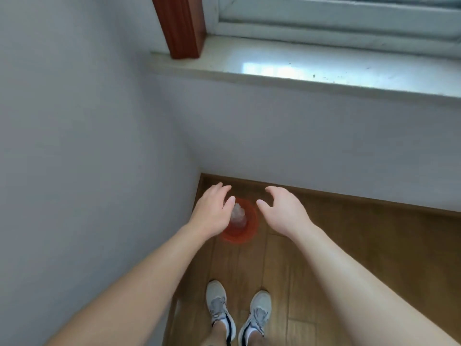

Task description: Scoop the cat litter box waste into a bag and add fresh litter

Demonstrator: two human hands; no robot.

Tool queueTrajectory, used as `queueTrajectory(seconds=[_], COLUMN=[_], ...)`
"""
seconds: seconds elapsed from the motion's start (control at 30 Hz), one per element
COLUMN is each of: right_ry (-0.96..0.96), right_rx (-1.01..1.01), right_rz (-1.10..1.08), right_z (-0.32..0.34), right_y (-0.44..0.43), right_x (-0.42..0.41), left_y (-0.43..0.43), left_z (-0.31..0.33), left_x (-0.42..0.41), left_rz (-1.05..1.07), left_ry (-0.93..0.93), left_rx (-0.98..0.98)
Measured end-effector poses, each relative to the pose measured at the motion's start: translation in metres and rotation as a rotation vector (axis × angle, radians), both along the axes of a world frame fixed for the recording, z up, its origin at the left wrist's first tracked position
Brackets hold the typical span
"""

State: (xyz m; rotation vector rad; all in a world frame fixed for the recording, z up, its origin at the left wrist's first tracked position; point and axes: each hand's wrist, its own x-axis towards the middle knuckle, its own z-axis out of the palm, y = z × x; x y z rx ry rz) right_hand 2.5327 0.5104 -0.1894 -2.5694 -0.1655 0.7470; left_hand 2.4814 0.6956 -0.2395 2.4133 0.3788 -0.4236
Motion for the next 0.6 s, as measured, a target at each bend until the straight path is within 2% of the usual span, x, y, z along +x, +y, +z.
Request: queueTrajectory(seconds=[0.27, 0.4, 0.6], right_ry=[-0.118, -0.167, -0.197], right_rx=[-0.097, -0.121, -0.157], right_rz=[0.139, 0.128, 0.062], right_z=[0.093, 0.129, 0.168], right_y=[-0.041, -0.069, -0.116], right_x=[-0.025, -0.047, -0.079], left_y=[-0.031, -0.051, -0.086], left_z=[0.1, 0.146, 0.195], left_x=[-0.014, -0.028, -0.051], left_rz=[-0.185, -0.22, -0.276], left_ry=[-0.009, -0.043, -0.112], left_rx=[0.209, 0.294, 0.309])
